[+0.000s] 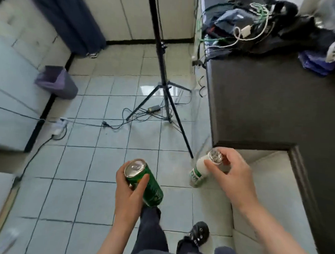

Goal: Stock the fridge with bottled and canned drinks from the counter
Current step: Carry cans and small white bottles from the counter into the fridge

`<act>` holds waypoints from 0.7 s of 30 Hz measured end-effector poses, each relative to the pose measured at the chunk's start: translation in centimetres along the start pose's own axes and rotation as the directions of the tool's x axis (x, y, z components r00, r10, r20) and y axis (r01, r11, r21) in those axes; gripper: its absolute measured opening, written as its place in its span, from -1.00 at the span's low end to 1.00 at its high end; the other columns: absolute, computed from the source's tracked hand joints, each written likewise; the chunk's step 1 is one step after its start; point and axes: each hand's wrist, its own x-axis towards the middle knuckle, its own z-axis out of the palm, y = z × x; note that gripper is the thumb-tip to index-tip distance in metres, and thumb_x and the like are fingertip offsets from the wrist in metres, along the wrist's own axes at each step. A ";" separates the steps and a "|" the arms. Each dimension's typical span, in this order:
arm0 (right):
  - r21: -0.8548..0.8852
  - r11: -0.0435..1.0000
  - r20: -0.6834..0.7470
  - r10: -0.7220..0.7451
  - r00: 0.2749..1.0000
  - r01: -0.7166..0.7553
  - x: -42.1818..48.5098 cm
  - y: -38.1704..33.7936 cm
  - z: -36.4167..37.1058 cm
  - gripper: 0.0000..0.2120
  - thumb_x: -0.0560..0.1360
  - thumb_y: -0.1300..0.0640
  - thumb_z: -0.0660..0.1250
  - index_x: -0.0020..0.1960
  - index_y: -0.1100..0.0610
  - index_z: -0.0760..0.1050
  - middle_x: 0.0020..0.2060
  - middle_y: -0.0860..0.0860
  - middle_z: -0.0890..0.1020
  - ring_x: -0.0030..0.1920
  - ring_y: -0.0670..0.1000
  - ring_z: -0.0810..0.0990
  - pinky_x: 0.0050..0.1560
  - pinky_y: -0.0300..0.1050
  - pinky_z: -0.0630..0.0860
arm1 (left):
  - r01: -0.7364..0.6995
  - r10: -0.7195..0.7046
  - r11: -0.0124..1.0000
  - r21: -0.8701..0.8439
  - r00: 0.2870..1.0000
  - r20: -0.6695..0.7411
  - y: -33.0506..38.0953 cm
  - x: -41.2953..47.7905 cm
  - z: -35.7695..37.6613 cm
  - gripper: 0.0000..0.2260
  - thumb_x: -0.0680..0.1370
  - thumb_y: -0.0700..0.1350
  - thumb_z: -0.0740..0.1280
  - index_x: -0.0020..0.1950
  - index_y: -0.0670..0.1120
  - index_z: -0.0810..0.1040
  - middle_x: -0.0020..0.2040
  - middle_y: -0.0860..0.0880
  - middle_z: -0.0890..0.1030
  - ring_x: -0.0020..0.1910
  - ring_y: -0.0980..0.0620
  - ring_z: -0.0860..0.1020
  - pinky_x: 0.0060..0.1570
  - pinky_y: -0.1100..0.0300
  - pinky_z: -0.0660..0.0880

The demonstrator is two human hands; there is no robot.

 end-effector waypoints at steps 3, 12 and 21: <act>0.005 0.999 0.121 -0.047 0.992 0.047 1.1 -2.7 4.7 -0.80 0.40 -0.16 0.41 -0.04 -0.22 0.45 -0.12 -0.27 0.56 -0.06 -0.19 0.52 -0.05 -0.27 0.41 | 0.046 -0.051 0.998 -0.044 0.992 -0.114 -1.0 1.2 -4.2 -0.59 0.50 -0.20 0.39 0.27 0.07 0.36 0.07 0.23 0.49 -0.05 0.44 0.51 -0.18 0.50 0.46; -0.009 0.985 0.379 -0.156 0.912 0.172 4.1 -13.7 23.2 -0.82 0.42 0.02 0.42 -0.01 -0.11 0.48 -0.14 -0.17 0.56 -0.10 -0.18 0.51 -0.13 -0.31 0.39 | 0.092 -0.134 0.986 -0.136 0.928 -0.347 -3.3 7.9 -21.5 -0.60 0.49 -0.18 0.41 0.23 0.09 0.36 0.06 0.22 0.50 -0.03 0.40 0.50 -0.12 0.45 0.43; 0.077 0.935 0.562 -0.326 0.760 0.345 5.7 -25.7 41.5 -0.78 0.43 0.09 0.42 0.02 -0.10 0.47 -0.11 -0.22 0.56 -0.06 -0.22 0.50 -0.10 -0.35 0.39 | 0.078 -0.192 0.973 -0.216 0.795 -0.576 -5.5 13.5 -39.8 -0.58 0.48 -0.17 0.41 0.25 0.10 0.34 0.08 0.17 0.51 0.03 0.31 0.50 -0.10 0.42 0.42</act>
